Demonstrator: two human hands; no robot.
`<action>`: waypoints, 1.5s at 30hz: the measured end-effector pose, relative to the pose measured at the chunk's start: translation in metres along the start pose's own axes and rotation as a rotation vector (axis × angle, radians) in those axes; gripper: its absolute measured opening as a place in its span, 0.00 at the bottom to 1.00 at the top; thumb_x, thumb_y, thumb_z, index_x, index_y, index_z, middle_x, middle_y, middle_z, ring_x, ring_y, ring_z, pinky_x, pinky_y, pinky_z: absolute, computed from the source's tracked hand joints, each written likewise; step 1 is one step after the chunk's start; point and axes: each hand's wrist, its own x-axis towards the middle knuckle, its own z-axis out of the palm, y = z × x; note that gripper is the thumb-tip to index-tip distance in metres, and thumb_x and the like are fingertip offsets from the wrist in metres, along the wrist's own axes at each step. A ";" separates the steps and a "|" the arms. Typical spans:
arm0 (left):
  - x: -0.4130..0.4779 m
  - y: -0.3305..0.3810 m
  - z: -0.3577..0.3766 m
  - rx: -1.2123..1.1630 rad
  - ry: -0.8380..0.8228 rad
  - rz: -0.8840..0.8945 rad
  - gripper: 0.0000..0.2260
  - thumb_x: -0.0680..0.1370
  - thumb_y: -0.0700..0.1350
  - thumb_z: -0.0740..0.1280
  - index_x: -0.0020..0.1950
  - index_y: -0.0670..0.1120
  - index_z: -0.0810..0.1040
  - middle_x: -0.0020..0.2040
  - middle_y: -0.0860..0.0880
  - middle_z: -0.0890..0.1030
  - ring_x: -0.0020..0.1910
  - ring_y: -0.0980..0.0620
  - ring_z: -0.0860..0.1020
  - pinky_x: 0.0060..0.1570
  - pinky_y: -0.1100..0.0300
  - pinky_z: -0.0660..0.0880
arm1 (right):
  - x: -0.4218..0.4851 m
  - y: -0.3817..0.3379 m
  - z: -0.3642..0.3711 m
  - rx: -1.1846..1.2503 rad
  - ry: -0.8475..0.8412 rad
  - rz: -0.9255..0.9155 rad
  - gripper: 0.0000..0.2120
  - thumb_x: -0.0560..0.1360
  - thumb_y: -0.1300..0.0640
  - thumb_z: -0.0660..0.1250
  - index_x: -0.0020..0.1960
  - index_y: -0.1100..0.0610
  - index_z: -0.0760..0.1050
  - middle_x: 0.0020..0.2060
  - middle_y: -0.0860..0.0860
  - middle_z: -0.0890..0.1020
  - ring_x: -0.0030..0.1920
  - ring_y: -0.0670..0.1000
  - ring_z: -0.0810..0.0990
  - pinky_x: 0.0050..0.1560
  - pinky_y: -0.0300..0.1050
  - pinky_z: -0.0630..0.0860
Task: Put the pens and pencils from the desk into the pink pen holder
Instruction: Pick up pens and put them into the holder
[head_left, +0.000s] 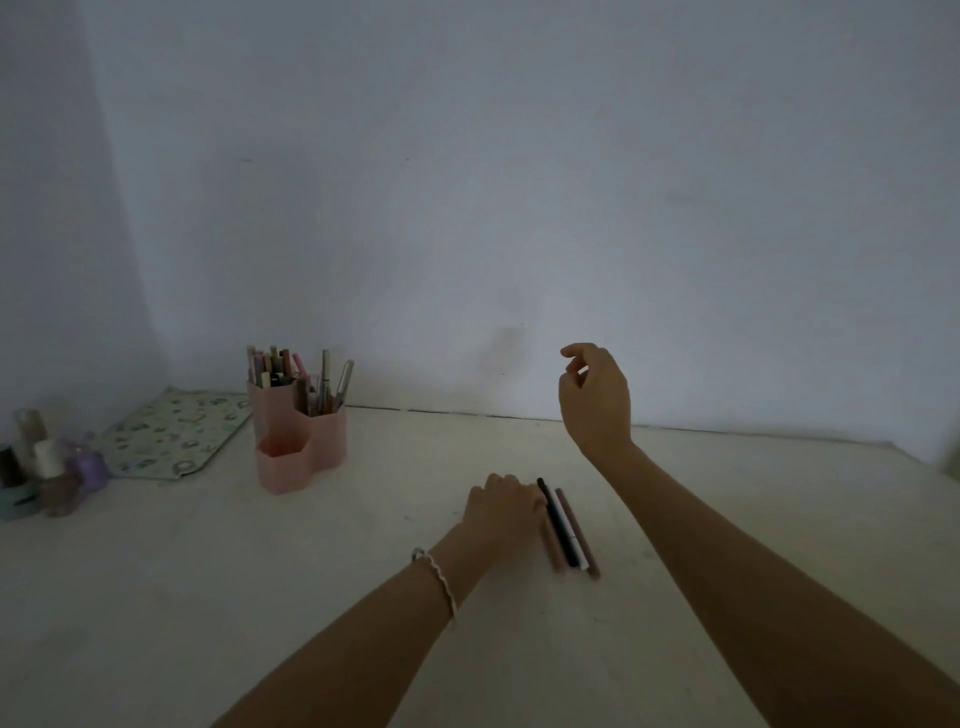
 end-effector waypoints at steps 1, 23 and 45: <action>-0.001 0.000 0.001 0.002 0.002 -0.008 0.17 0.83 0.51 0.52 0.68 0.51 0.73 0.63 0.44 0.73 0.65 0.43 0.69 0.63 0.48 0.66 | -0.001 0.002 0.000 0.001 0.002 0.005 0.15 0.74 0.65 0.59 0.58 0.53 0.75 0.46 0.48 0.76 0.35 0.46 0.75 0.42 0.46 0.76; -0.004 -0.062 -0.068 -0.323 0.391 -0.244 0.17 0.72 0.42 0.67 0.59 0.45 0.68 0.50 0.46 0.77 0.43 0.47 0.78 0.44 0.51 0.79 | -0.023 0.058 0.042 -0.401 -0.596 0.403 0.16 0.66 0.58 0.66 0.29 0.56 0.59 0.25 0.49 0.64 0.27 0.50 0.64 0.29 0.37 0.59; -0.023 -0.181 -0.154 -0.144 1.006 -0.204 0.15 0.80 0.40 0.62 0.65 0.49 0.69 0.50 0.44 0.79 0.43 0.46 0.80 0.45 0.49 0.78 | -0.003 -0.067 0.083 0.678 -0.152 0.500 0.08 0.77 0.62 0.62 0.55 0.61 0.72 0.43 0.59 0.82 0.33 0.49 0.77 0.39 0.43 0.73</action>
